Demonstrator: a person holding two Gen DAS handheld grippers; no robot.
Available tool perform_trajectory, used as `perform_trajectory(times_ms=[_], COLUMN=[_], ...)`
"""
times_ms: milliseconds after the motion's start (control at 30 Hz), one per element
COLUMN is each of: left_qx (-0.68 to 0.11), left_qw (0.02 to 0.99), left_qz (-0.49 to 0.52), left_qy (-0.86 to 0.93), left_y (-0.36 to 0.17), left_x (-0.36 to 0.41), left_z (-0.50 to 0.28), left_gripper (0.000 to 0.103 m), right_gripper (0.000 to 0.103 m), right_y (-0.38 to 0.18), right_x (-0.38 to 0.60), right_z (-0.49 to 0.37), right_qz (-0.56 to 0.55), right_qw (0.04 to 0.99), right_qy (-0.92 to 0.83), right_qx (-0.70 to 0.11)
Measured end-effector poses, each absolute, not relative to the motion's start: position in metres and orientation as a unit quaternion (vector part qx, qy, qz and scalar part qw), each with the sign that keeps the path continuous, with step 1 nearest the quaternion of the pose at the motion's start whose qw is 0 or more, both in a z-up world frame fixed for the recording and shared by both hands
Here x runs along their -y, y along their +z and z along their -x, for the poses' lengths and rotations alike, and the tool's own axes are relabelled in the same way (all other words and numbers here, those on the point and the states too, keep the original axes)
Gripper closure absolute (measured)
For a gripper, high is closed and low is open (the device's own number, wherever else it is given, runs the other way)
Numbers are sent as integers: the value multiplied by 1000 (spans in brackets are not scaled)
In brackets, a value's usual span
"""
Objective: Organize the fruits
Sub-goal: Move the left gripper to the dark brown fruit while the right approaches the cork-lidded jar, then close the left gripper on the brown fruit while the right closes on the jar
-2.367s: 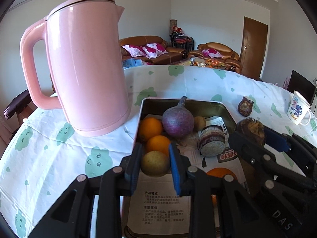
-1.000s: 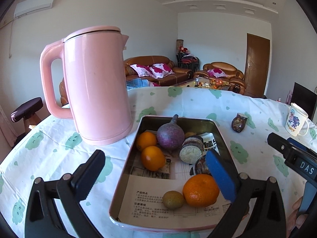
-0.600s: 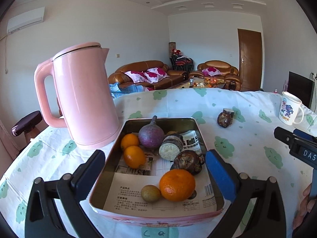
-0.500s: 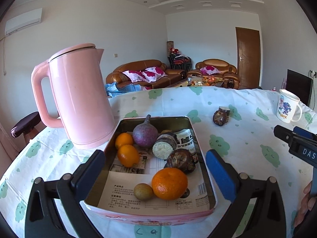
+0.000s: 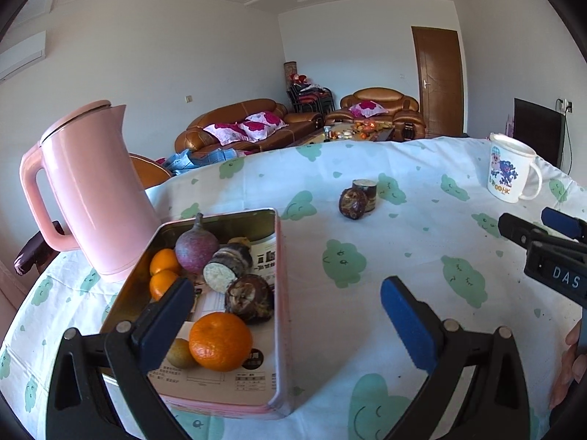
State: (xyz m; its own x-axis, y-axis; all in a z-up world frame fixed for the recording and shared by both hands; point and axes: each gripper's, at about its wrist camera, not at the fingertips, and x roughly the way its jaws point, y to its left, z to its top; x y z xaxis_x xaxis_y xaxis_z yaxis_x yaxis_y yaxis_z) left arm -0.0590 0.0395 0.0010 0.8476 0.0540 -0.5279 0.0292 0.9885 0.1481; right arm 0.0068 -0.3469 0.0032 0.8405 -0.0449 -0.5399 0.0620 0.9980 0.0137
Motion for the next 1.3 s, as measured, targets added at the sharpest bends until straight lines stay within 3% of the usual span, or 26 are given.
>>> perform_trajectory(times_ms=[533,733,833,967,1067,1200,1300], left_qx=[-353,-368,-372,-406,-437,-443,-435], left_qw=[934,927,926,912,898,896,900], left_qz=[-31,-31,-21,-4,17,19,3], left_qy=[-40,-58,-52,-54,-48,-37,-34], left_y=[-12,-10,-8,-18,-31,-39,-43], left_x=[-3,12,18,26,25,21,23], left_z=[9,-30,-59,-100,-127,-145,-145], left_gripper=[1,22,24,47,57,58,67], right_gripper=[21,21,21,21,21,21,21], right_y=[15,9,10,4,3,-1,-2], right_x=[362,372,380,389,392,390,388], right_z=[-56,-54,-52,-58,-59,-62,-63], right_qz=[14,-13,-26,-58,-70,-83,-84], right_qw=[962,967,967,961,960,955,954], right_qy=[-17,-14,-12,1,9,24,30], right_qx=[-273,-256,-251,-271,-272,-283,-287])
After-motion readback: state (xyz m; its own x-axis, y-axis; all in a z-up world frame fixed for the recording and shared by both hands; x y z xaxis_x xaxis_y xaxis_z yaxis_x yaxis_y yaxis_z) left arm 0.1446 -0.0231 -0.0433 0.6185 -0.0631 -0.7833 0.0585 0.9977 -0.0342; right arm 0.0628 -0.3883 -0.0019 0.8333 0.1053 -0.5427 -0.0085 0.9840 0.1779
